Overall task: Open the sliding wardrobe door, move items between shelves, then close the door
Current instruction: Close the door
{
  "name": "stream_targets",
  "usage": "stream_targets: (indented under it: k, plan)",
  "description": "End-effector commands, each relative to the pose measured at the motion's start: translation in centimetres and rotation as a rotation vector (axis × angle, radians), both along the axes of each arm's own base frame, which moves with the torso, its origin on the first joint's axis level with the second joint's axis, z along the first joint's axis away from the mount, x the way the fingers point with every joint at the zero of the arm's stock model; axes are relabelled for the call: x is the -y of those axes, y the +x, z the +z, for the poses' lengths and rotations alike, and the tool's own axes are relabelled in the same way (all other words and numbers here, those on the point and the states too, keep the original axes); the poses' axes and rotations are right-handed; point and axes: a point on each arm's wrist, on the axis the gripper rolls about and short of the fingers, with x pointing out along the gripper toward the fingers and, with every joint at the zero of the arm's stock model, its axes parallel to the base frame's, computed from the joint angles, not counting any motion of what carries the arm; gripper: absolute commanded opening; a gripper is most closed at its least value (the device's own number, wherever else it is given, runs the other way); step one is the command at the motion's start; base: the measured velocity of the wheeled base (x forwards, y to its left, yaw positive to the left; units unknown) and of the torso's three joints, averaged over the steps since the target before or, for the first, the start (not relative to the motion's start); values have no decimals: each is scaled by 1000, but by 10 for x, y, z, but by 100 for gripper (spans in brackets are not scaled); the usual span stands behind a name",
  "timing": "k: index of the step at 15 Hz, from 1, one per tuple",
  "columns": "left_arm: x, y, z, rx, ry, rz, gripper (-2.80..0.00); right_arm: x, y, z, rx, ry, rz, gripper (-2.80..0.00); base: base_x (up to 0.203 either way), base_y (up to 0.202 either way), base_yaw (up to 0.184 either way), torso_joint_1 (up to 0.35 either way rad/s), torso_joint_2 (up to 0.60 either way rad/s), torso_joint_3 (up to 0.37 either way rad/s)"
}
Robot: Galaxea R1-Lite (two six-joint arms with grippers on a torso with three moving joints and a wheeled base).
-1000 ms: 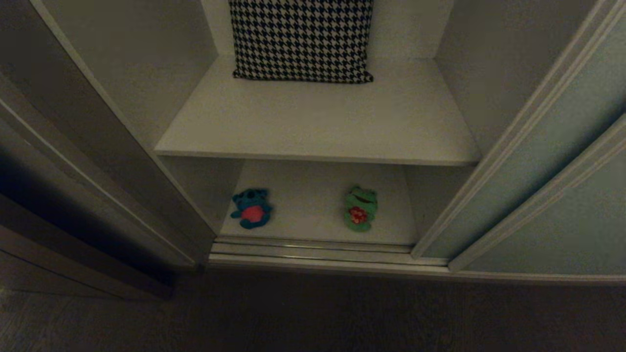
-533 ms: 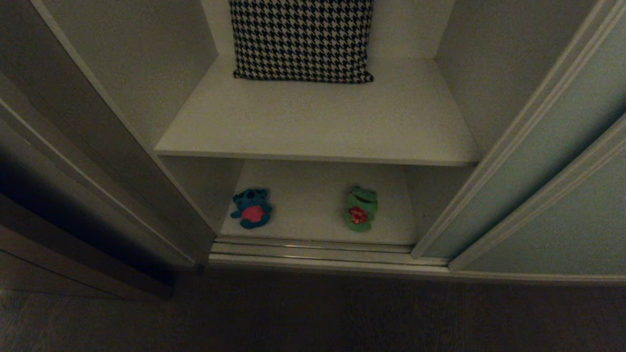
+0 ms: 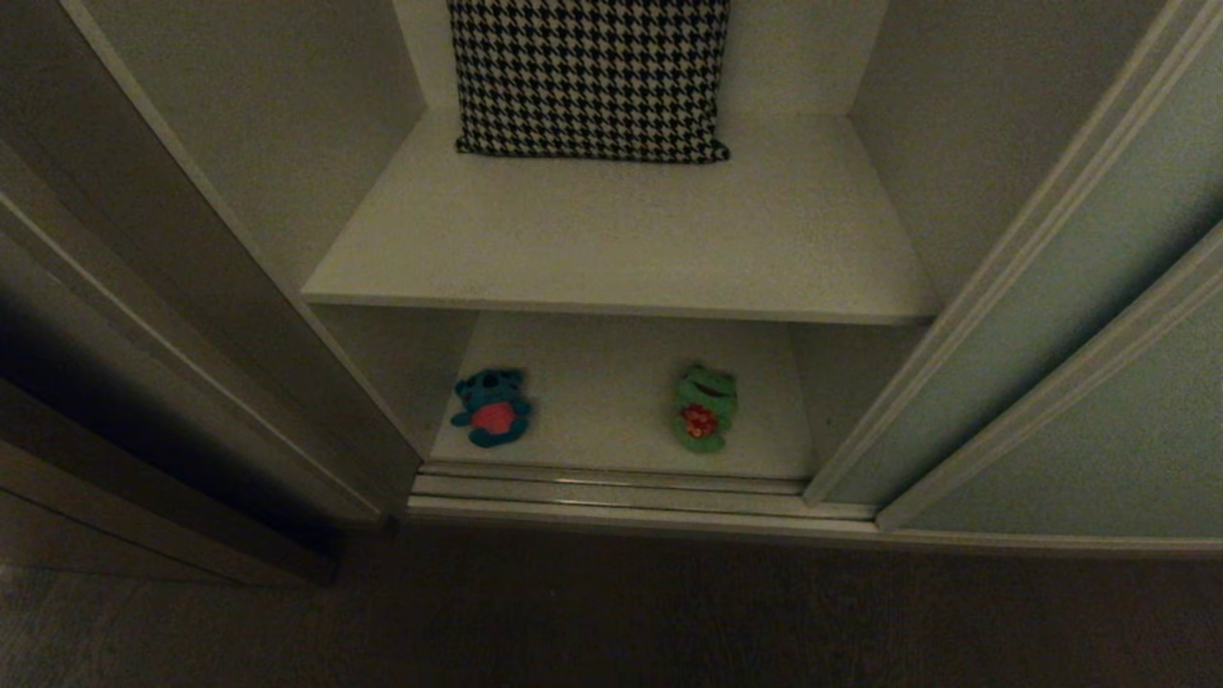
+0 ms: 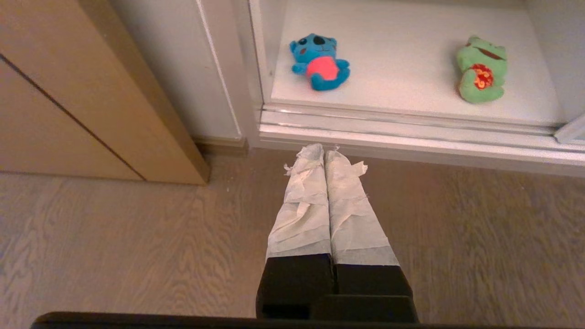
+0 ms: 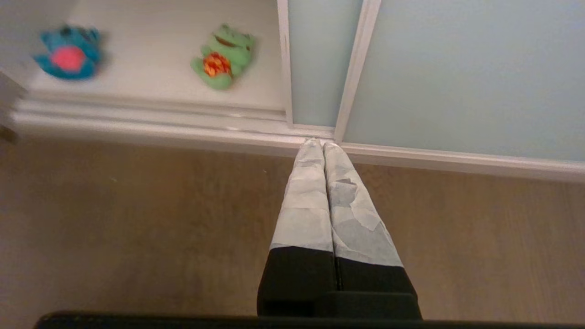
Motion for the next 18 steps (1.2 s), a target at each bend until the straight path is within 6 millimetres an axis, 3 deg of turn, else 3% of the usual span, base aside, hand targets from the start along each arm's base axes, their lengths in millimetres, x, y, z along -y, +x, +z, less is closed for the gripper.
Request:
stream_targets:
  k: [1,4,9,12,15,18]
  plan:
    - [0,0,0,-2,0,0,-280,0,0,51,-16,24,-35,-280,0,0,0,0,0,0]
    - [0,0,0,-2,0,0,-280,4,18,103,-65,-35,-207,-280,0,0,0,0,0,0]
    - [0,0,0,-2,0,0,-280,8,54,157,-105,-130,-339,-280,0,0,0,0,0,0]
    - [0,0,0,-2,0,0,-280,8,61,180,-85,-121,-370,-280,0,0,0,0,0,0]
    - [0,0,0,-2,0,0,-280,12,74,188,-113,-96,-353,-280,0,0,0,0,0,0]
    - [0,0,0,-2,0,0,-280,22,91,197,-119,-42,-162,-280,0,0,0,0,0,0]
